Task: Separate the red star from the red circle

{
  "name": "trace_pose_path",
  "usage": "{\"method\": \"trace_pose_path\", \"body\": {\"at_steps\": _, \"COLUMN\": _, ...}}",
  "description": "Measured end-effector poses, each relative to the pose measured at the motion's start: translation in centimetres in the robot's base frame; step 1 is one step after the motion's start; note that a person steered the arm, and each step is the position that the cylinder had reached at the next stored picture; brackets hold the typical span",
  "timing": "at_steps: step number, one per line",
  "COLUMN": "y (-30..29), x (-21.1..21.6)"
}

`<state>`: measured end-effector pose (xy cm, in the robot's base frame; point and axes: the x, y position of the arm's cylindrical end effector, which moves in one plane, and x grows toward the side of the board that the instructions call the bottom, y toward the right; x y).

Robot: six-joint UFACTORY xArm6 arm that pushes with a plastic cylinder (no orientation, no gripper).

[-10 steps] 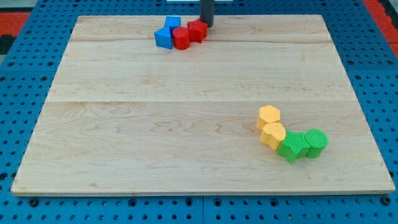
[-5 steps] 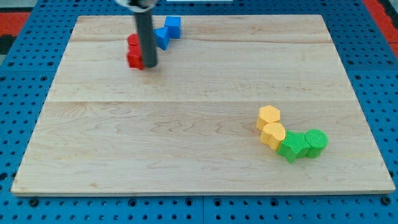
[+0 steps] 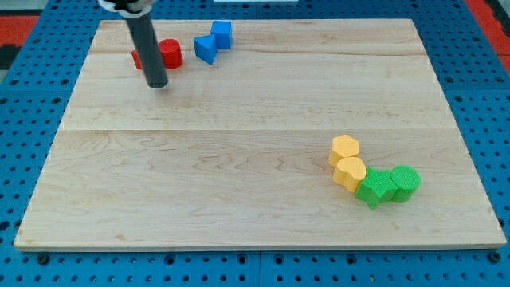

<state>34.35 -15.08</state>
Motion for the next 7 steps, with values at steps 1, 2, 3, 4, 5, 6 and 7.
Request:
{"method": "trace_pose_path", "body": {"at_steps": 1, "y": -1.8, "x": -2.5}}
{"method": "trace_pose_path", "body": {"at_steps": 2, "y": -5.4, "x": -5.3}}
{"method": "trace_pose_path", "body": {"at_steps": 3, "y": -5.9, "x": -6.4}}
{"method": "trace_pose_path", "body": {"at_steps": 4, "y": -5.3, "x": -6.4}}
{"method": "trace_pose_path", "body": {"at_steps": 5, "y": -5.3, "x": -6.4}}
{"method": "trace_pose_path", "body": {"at_steps": 6, "y": -5.1, "x": -6.4}}
{"method": "trace_pose_path", "body": {"at_steps": 7, "y": -5.0, "x": -6.4}}
